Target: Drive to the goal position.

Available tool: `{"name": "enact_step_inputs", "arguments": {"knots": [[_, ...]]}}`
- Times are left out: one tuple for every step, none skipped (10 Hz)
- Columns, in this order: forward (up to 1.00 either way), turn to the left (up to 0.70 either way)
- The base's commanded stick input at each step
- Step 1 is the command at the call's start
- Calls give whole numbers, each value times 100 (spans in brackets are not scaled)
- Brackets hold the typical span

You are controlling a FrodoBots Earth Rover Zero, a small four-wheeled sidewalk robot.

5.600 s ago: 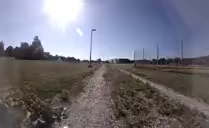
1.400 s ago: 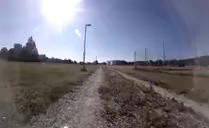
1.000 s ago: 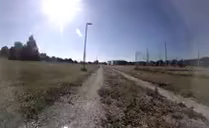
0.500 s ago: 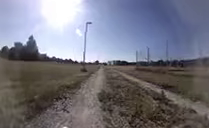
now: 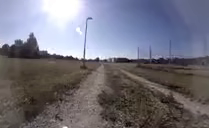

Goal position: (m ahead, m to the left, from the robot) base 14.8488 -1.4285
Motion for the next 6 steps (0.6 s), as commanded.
{"name": "enact_step_inputs", "arguments": {"knots": [[50,0],[50,0],[50,0],[50,0],[50,0],[50,0]]}}
